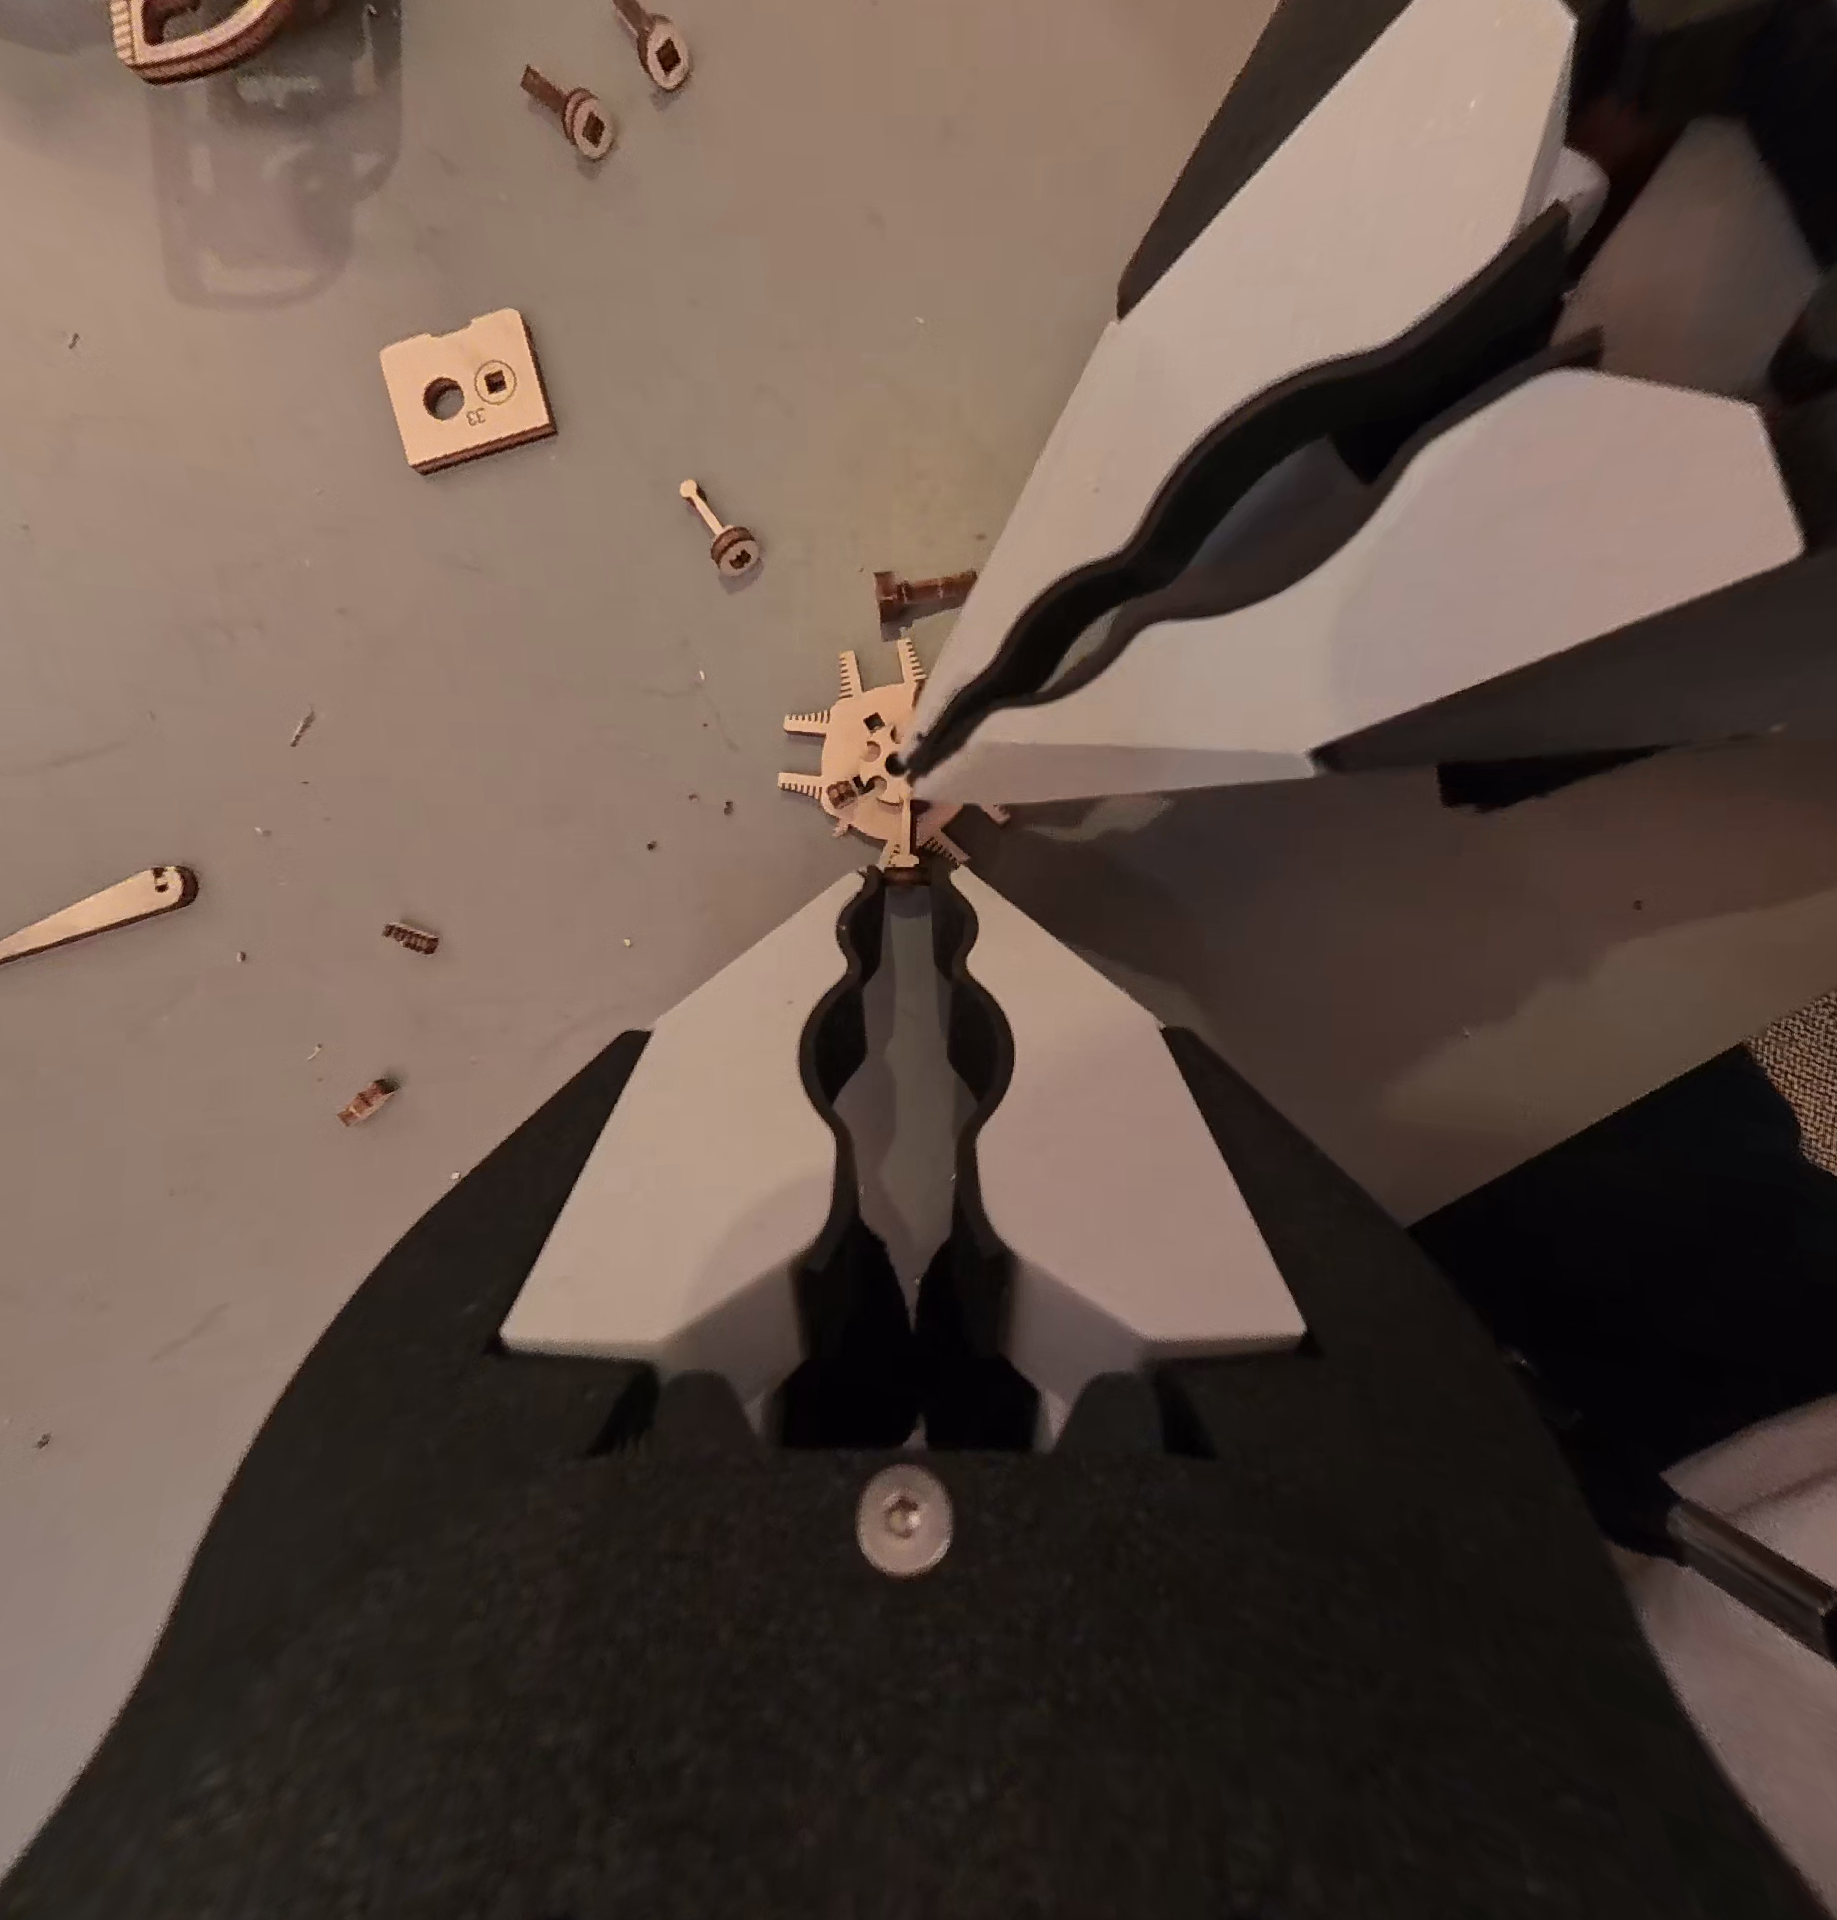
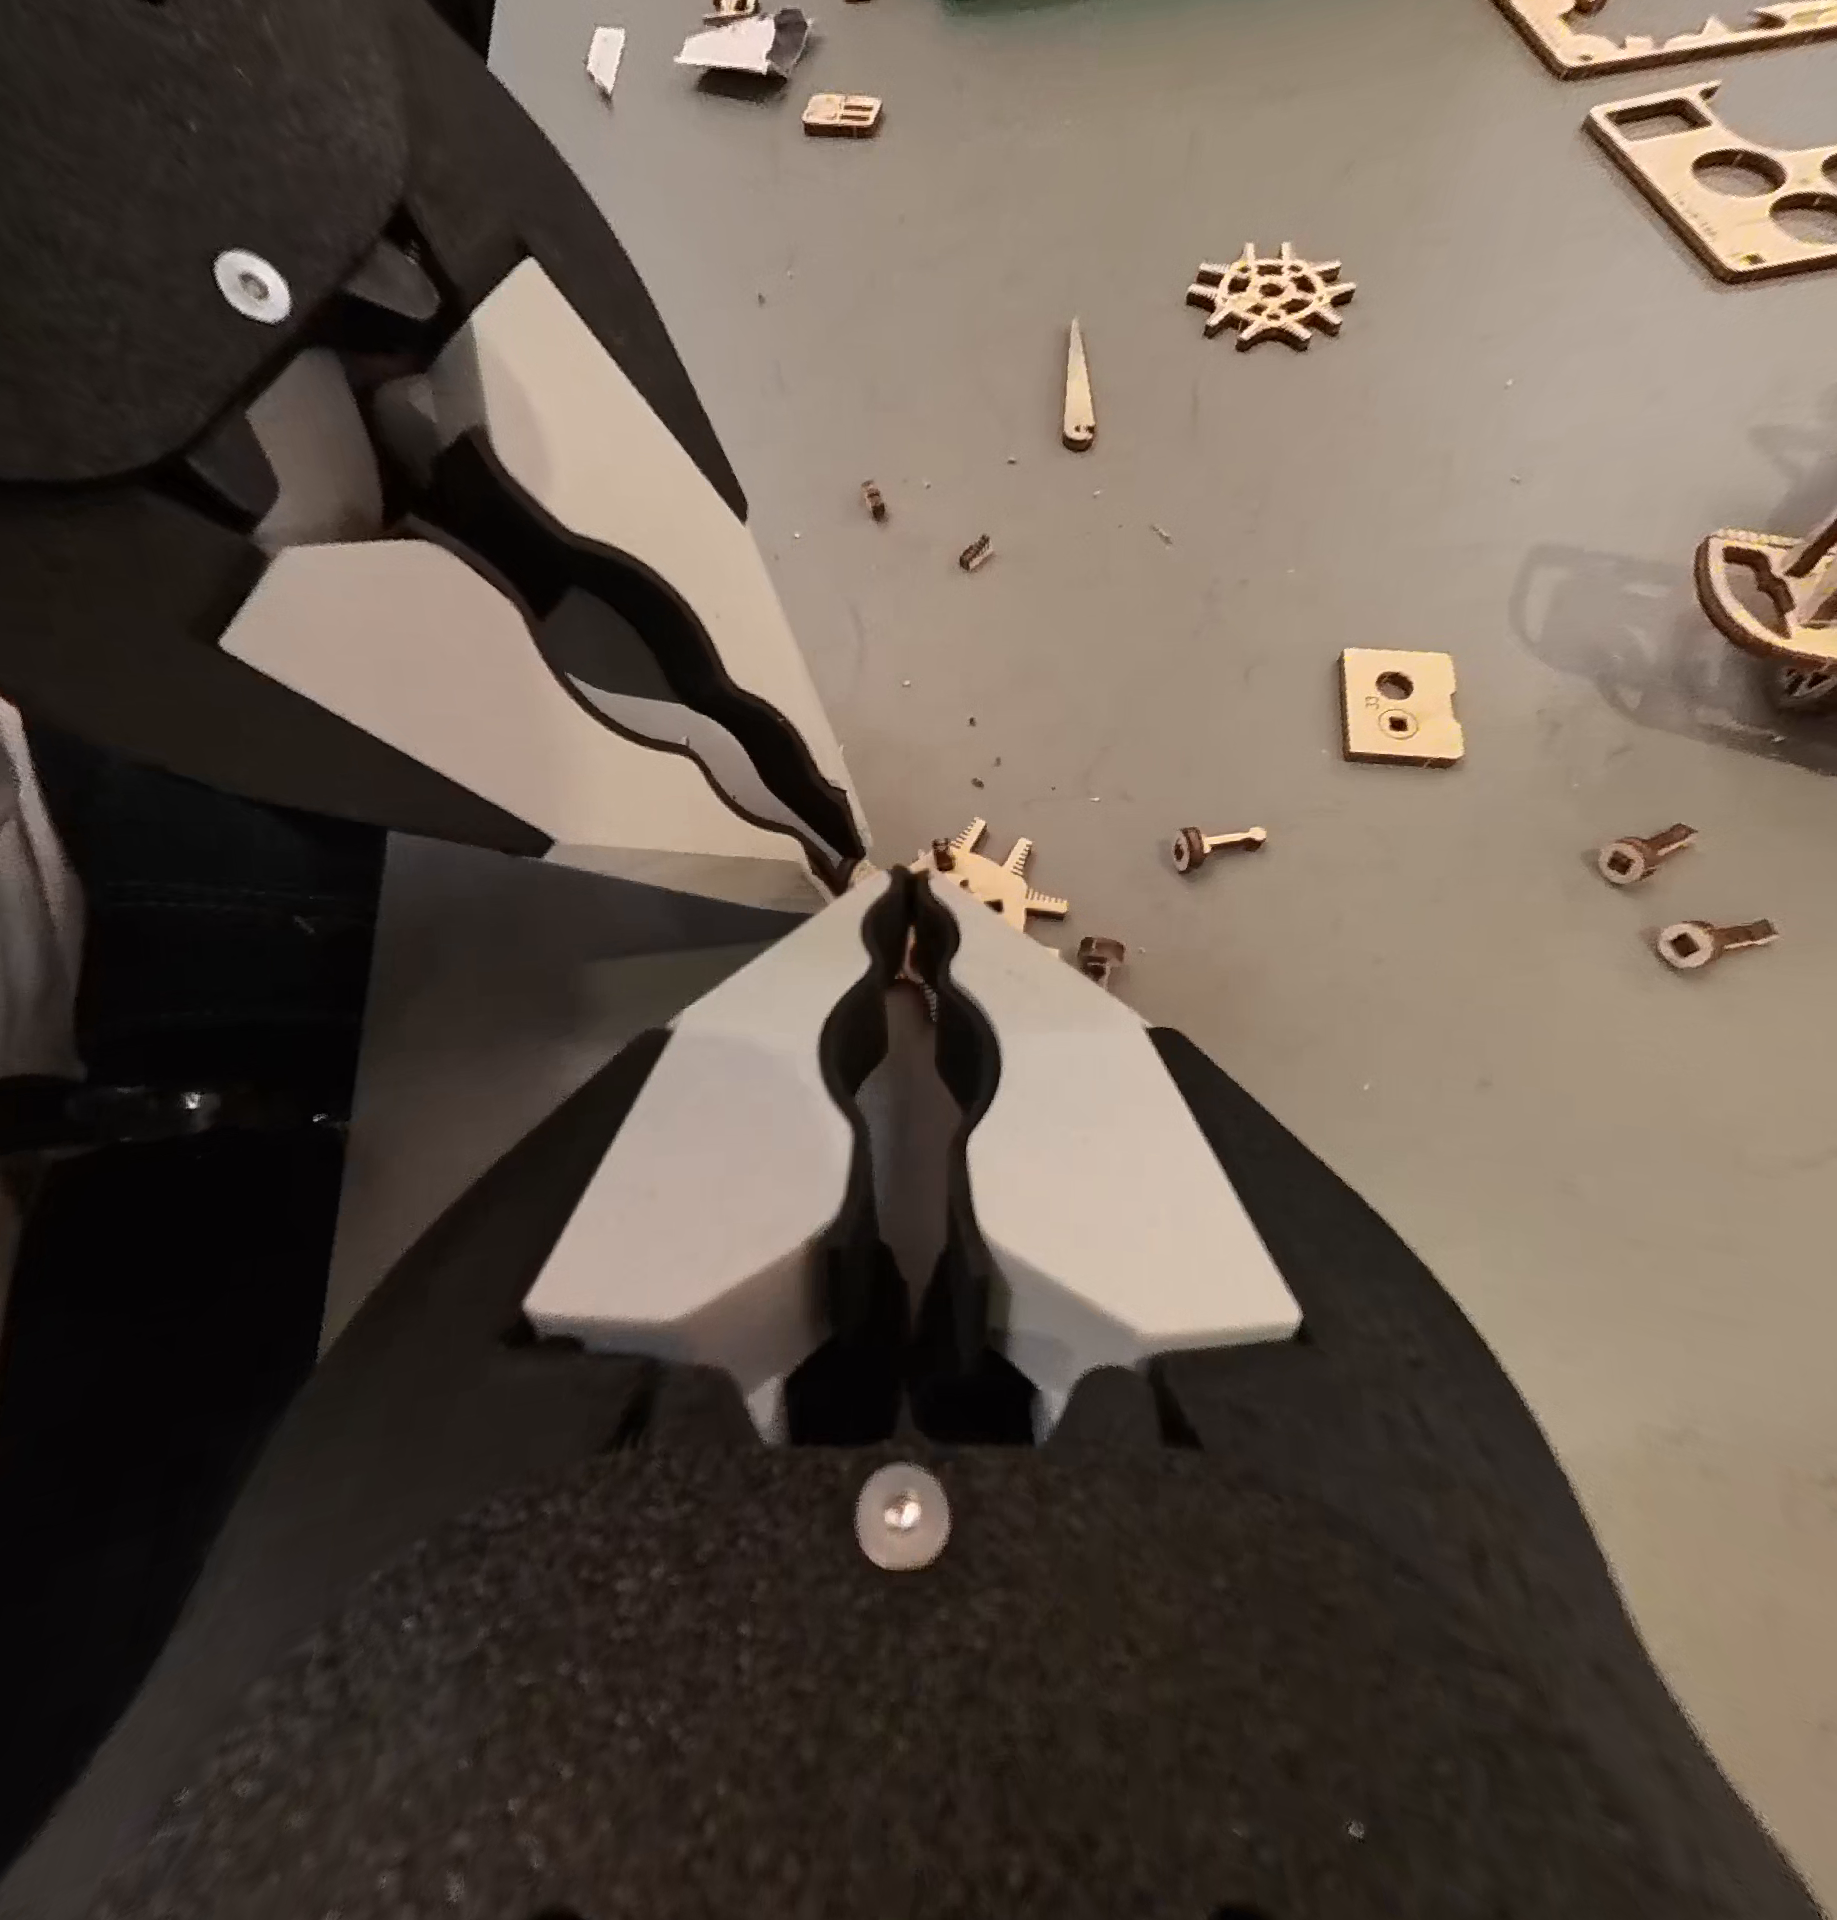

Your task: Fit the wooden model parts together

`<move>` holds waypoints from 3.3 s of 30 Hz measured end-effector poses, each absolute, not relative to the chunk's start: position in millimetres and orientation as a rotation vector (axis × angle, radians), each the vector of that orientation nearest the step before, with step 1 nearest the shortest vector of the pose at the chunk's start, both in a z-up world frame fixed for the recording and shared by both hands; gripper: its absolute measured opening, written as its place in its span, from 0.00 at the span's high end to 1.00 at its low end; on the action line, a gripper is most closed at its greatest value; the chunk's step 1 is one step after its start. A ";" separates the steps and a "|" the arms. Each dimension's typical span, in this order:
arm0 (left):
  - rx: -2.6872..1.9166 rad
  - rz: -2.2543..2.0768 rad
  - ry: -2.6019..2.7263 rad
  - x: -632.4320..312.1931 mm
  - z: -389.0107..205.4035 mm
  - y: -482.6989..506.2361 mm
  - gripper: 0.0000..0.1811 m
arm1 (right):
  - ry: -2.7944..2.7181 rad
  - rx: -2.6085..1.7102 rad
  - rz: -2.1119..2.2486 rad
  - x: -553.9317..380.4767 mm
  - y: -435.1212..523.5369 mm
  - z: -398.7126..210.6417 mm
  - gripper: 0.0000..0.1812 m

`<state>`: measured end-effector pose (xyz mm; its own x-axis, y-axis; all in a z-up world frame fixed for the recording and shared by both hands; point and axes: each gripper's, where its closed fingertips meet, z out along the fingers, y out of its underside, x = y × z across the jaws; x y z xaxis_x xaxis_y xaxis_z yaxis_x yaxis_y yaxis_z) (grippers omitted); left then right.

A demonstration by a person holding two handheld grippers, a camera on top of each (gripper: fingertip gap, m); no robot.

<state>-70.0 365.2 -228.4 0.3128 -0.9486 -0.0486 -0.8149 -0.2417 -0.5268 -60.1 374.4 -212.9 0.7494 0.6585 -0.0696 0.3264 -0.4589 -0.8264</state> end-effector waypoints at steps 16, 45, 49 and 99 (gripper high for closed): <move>-2.105 -0.396 1.561 -68.0 -227.4 366.2 0.95 | -0.762 -2.140 0.474 -60.7 379.1 -223.4 1.00; -1.978 -0.429 1.741 -74.2 -231.8 364.6 0.97 | -0.864 -2.160 0.507 -47.6 365.8 -230.8 0.75; -1.908 -0.472 1.824 -75.5 -228.5 360.7 0.96 | -0.817 -2.183 0.552 -50.7 360.9 -229.8 0.78; -1.275 -0.727 2.405 -83.0 -227.0 371.0 0.97 | -0.676 -2.132 0.314 -81.2 363.0 -214.6 0.86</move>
